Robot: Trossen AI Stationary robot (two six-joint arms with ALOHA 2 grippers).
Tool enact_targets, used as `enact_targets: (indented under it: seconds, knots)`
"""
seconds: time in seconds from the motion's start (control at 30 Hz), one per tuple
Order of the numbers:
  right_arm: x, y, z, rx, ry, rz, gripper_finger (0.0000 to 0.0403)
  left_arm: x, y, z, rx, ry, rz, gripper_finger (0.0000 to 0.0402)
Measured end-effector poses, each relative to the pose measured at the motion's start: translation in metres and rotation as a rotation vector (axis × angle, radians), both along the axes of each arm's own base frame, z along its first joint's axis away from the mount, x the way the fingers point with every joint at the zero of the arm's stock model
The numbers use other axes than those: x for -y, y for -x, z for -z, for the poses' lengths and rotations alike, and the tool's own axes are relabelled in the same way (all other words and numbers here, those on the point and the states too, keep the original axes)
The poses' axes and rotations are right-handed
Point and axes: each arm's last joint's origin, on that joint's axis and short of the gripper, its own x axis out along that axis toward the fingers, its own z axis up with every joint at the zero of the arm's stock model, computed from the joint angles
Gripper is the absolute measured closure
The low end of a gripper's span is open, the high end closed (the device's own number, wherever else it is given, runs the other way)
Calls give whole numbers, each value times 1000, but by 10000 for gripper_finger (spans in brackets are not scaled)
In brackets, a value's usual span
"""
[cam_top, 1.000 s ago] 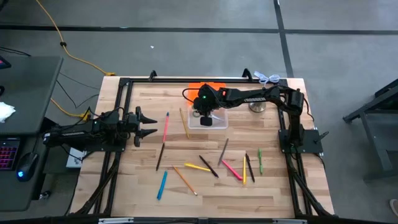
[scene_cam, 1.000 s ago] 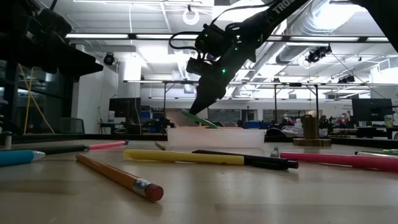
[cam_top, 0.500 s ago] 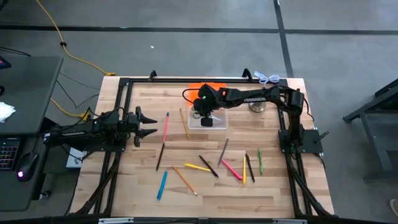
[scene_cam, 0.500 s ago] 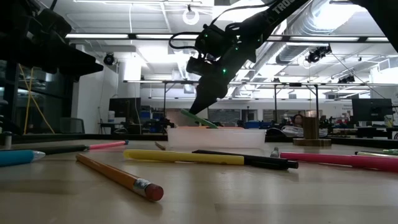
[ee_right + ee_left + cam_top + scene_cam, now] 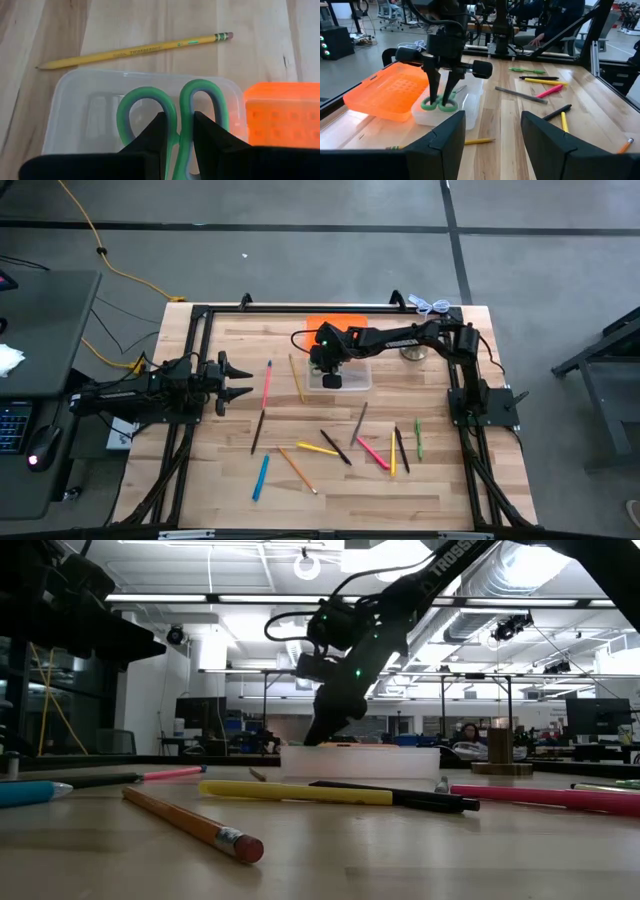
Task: Pick & place school supplies into a supply box
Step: Put the green scissors into the supply box
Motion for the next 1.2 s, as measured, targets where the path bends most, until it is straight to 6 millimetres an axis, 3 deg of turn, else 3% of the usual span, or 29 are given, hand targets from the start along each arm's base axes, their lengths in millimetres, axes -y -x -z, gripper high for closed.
enact_targets:
  seconds: [0.23,0.53,1.2]
  knots:
    - [3,1,1,0,-5,15,347,0,0,0,-1,0,0,179]
    - [1,-2,24,-56,-40,23,347,0,0,0,-2,0,0,179]
    - [1,-3,23,-44,-39,22,347,0,0,0,-3,0,0,179]
